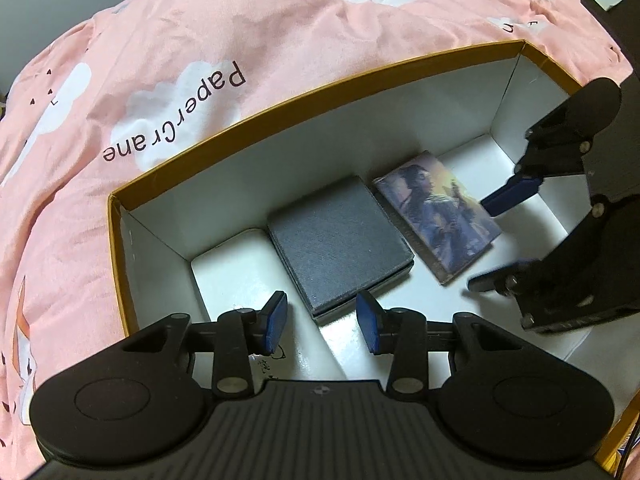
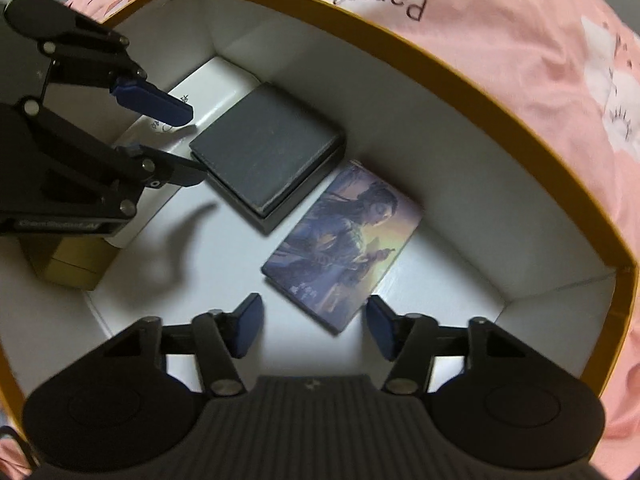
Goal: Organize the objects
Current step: 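Lower the gray box with the left tool while the right tool sets down the card deck, then move both tools back to the items beside the orange box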
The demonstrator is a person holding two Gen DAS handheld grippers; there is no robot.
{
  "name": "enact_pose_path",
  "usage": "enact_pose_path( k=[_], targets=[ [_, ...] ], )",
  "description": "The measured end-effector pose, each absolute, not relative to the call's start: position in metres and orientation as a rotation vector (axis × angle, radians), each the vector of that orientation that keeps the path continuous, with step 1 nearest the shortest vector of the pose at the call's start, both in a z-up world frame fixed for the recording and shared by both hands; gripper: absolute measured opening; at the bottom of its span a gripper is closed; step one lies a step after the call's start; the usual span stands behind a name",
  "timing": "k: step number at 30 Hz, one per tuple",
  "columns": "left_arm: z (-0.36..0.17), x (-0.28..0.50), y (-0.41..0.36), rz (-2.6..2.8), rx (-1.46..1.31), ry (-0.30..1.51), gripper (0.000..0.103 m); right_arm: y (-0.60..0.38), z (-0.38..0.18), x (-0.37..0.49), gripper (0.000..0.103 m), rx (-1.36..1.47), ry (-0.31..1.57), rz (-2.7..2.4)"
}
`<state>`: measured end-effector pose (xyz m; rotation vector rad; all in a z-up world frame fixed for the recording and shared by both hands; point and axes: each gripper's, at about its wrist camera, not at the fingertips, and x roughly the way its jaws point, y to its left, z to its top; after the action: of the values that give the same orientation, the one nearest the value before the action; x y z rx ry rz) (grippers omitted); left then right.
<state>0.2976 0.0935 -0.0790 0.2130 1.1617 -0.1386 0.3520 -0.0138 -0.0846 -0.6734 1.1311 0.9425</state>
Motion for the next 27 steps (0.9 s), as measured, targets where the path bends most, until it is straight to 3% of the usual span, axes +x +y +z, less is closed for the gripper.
enact_pose_path(
  k=[7,16,27],
  targets=[
    [-0.082,0.300,0.096,-0.140,0.210,1.160,0.048,-0.008,-0.086,0.358,0.043,-0.670,1.111,0.947],
    [-0.078,0.298,0.098,-0.136,0.174,1.145,0.048,-0.016,-0.084,0.359,0.043,-0.614,1.115,0.913],
    [-0.003,0.224,0.081,-0.184,0.035,0.858,0.048,-0.077,-0.007,0.305,0.045,-0.313,0.944,0.854]
  ],
)
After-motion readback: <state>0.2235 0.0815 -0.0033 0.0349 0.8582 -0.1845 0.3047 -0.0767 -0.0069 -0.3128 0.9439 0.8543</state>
